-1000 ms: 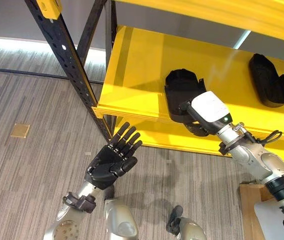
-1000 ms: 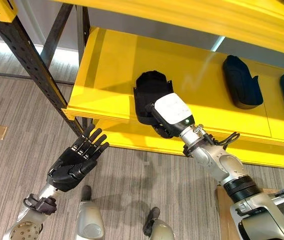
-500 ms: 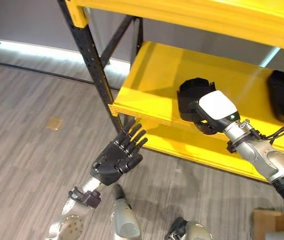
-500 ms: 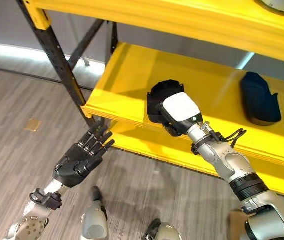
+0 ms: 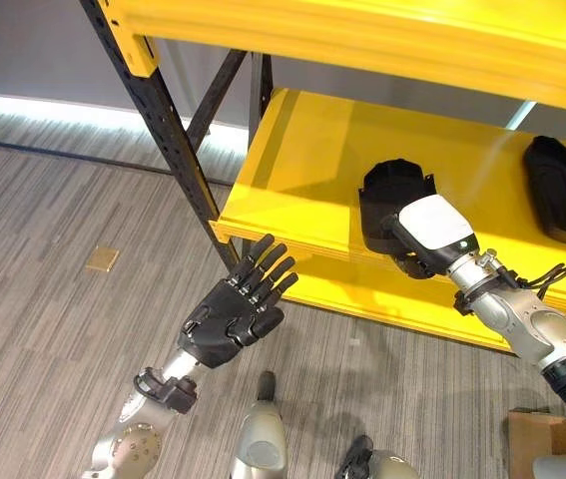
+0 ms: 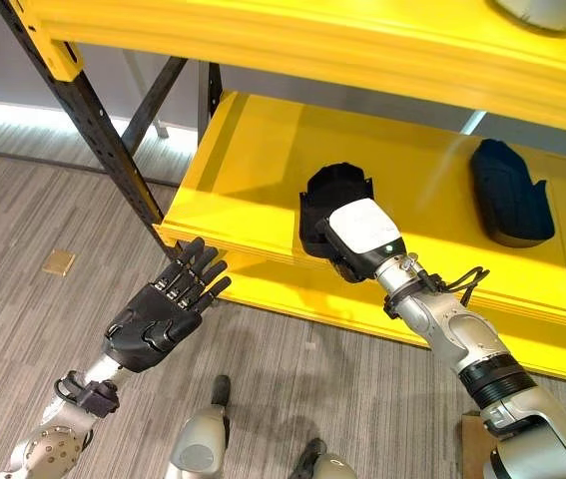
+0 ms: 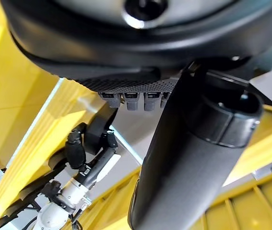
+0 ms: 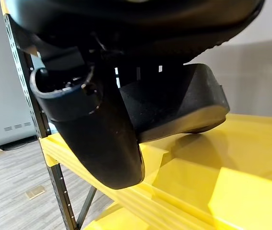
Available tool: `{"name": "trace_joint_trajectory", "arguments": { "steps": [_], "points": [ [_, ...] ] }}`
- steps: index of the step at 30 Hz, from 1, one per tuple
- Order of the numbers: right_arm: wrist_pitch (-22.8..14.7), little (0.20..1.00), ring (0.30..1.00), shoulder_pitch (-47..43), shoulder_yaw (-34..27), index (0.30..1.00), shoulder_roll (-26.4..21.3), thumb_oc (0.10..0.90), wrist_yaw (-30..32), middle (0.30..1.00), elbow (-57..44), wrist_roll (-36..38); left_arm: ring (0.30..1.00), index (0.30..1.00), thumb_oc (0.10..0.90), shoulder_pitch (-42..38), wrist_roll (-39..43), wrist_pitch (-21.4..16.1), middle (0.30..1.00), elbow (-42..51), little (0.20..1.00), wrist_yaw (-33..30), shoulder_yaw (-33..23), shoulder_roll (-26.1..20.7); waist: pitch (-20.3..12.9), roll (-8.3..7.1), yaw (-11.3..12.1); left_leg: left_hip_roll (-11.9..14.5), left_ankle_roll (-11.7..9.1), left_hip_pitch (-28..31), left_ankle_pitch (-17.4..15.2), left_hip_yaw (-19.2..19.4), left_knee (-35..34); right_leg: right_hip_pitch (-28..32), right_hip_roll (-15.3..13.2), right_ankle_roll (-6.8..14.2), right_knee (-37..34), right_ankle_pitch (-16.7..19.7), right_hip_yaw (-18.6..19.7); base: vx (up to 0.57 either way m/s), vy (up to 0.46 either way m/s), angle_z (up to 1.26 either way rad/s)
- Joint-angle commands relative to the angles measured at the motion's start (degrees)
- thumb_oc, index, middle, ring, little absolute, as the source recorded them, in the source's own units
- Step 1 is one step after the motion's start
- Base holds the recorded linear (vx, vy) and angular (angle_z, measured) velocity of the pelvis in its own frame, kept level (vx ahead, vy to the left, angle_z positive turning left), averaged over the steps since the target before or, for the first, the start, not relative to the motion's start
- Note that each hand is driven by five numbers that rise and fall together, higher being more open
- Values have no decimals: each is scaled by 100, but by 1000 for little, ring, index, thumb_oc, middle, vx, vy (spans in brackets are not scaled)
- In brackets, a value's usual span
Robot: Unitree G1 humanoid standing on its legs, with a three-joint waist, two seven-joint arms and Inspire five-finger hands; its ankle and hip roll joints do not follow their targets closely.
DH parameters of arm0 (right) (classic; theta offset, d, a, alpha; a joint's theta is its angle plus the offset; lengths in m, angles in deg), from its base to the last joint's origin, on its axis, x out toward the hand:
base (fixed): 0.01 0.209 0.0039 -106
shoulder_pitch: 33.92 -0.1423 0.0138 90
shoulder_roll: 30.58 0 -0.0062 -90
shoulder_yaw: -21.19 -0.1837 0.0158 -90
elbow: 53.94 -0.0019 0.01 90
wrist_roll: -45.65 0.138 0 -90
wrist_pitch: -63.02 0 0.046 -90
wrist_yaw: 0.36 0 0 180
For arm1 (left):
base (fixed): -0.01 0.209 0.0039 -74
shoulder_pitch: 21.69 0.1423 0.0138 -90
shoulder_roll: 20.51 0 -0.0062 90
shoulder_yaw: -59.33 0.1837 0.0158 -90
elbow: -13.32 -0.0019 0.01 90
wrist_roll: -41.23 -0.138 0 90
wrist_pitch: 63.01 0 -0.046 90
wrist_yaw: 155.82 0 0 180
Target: Move parts from the plastic box to the shelf.
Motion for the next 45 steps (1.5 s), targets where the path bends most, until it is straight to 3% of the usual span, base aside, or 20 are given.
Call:
{"name": "trace_joint_trajectory", "arguments": {
  "steps": [1, 7, 8, 10, 11, 12, 15, 16, 19, 22, 28, 35, 45],
  "points": [
    [45, 300, 300, -820, -325, 300, -196, 400, 700, 300, -329, 138, 1000, 1000, 900, 12, 121, -482, 1000, 624, 1000, 403, -42, -9, -194, -130, -65, -365, 251, -89, -552, 163, 192, 201, 488, -369, -296, 20, -152, 17, 203, 2],
    [88, 300, 300, -721, -411, 300, -184, 400, 609, 300, -324, 95, 1000, 1000, 900, 117, 121, -522, 1000, 640, 1000, 559, -72, -61, -284, -297, -27, -535, 473, 14, -904, 363, 447, 200, 469, -378, 194, -161, -302, 58, 192, -2],
    [78, 300, 300, -717, -400, 300, -94, 400, 533, 300, -290, 204, 1000, 1000, 900, 160, 17, -451, 1000, 684, 1000, 444, -89, -67, -342, -360, 12, -528, 638, 142, -1062, 422, 545, 44, 314, -217, 1160, -86, -466, 136, 172, -3],
    [60, 300, 300, -765, -351, 300, 15, 400, 488, 300, -232, 228, 1000, 1000, 900, 158, -65, -402, 1000, 714, 1000, 374, -86, -68, -375, -433, 24, -547, 748, 242, -1175, 462, 620, -144, 158, -18, 1785, 101, -490, 159, 102, -11],
    [54, 300, 300, -862, -268, 300, 191, 400, 423, 300, -96, 220, 1000, 1000, 900, 149, -165, -336, 1000, 763, 1000, 264, -53, -69, -388, -513, 20, -578, 829, 364, -1303, 461, 723, -278, 28, 172, 2067, 379, -389, 172, 19, -21],
    [42, 300, 300, -880, -256, 300, 225, 400, 422, 300, -51, 202, 1000, 1000, 900, 150, -179, -326, 1000, 774, 1000, 240, -38, -68, -393, -518, 20, -580, 839, 390, -1322, 448, 736, -288, -21, 177, 2065, 431, -360, 182, -50, -26],
    [-83, 300, 300, -973, -234, 300, 406, 400, 449, 300, 141, 32, 1000, 1000, 900, 35, -106, -408, 1000, 735, 1000, 119, 118, -85, -418, -521, -29, -444, 756, 479, -1404, 402, 861, -71, -459, 157, 1025, 713, -88, 67, -253, -24],
    [-59, 300, 300, -1045, -229, 300, 470, 400, 510, 300, 118, -95, 1000, 1000, 900, -168, -8, -505, 1000, 688, 1000, 77, 215, -141, -396, -596, -104, -374, 633, 404, -1510, 361, 975, 23, -804, 349, -399, 1366, 283, -20, -418, -6],
    [-67, 300, 300, -1246, -223, 300, 544, 400, 574, 300, 140, -163, 1000, 1000, 900, -448, 12, -630, 1000, 632, 1000, -21, 301, -278, -382, -660, -151, -135, 473, 224, -1585, 271, 1158, 115, -1090, 549, -1326, 1962, 465, -30, -480, 18],
    [-99, 300, 300, -1456, -260, 300, 475, 400, 471, 300, 106, -106, 1000, 1000, 900, -442, 199, -690, 1000, 612, 1000, 127, 124, -468, -344, -718, -100, 226, 266, -8, -1613, 145, 1387, 304, -968, 692, -1734, 1915, 468, 42, -410, 20],
    [40, 300, 300, -1565, -241, 300, 229, 400, 217, 300, -136, 28, 1000, 1000, 900, 103, 314, -697, 1000, 791, 1000, 415, -59, -415, -354, -753, 29, 693, -57, 9, -1216, 66, 1177, 383, -517, 632, -1473, 1272, 238, 114, -230, 11],
    [225, 300, 300, -1985, 18, 300, 133, 400, 316, 300, 249, 122, 1000, 1000, 900, 106, 236, -746, 1000, 686, 1000, 418, 197, -340, -352, -681, 33, 821, -170, 130, -927, -123, 772, 294, -352, 471, -1286, 1036, 302, 74, -76, 2],
    [397, 300, 300, -1901, -15, 300, 140, 400, 466, 300, 581, 336, 1000, 1000, 900, -32, -106, -588, 1000, 634, 1000, 423, 369, -291, -480, -536, -98, 791, -131, 439, -723, -201, 349, 271, -308, 386, -983, 836, 446, 108, -67, 9]
  ]
}}
